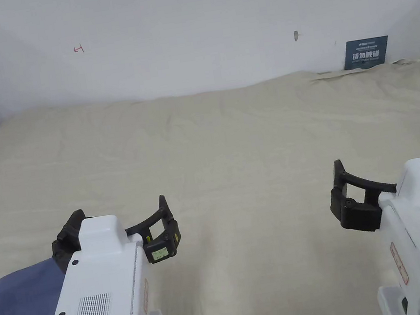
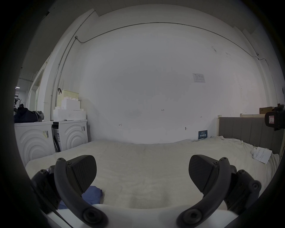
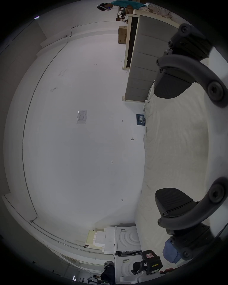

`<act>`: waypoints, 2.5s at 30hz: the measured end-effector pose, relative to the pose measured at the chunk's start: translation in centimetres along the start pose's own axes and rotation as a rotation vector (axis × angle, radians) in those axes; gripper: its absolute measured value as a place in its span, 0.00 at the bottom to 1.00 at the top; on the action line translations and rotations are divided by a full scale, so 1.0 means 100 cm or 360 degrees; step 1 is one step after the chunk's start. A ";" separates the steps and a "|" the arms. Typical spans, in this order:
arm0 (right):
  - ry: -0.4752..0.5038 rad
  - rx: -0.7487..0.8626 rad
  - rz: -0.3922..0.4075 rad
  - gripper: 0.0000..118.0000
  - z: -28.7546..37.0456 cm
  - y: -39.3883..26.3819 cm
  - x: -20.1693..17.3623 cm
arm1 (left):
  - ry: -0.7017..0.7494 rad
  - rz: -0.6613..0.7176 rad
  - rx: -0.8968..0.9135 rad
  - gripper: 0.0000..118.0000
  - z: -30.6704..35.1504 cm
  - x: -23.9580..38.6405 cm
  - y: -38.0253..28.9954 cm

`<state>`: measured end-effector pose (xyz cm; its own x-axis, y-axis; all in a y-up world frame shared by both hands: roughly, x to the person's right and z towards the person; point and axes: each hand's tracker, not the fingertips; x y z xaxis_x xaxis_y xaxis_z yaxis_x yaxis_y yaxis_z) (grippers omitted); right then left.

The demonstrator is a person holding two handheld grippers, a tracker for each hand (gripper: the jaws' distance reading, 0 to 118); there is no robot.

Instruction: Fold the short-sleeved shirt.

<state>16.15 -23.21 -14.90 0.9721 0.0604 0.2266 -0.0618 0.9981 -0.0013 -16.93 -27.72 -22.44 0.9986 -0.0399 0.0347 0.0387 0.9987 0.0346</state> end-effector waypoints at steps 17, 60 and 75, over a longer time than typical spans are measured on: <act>-0.0138 -0.0632 -0.0268 0.97 -0.022 0.030 0.004 | -0.0013 0.0003 -0.0002 1.00 0.002 0.000 0.002; -0.0046 -0.0067 -0.0143 0.97 0.000 0.015 0.004 | -0.0003 0.0008 0.0039 1.00 0.005 -0.003 0.008; -0.0044 -0.0051 -0.0122 0.97 0.000 0.015 0.004 | -0.0012 -0.0003 0.0035 1.00 0.006 -0.002 0.008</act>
<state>16.48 -21.72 -14.78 0.9670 -0.0161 0.2541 0.0202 0.9997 -0.0138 -17.13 -26.90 -21.82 0.9982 -0.0419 0.0425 0.0395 0.9976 0.0564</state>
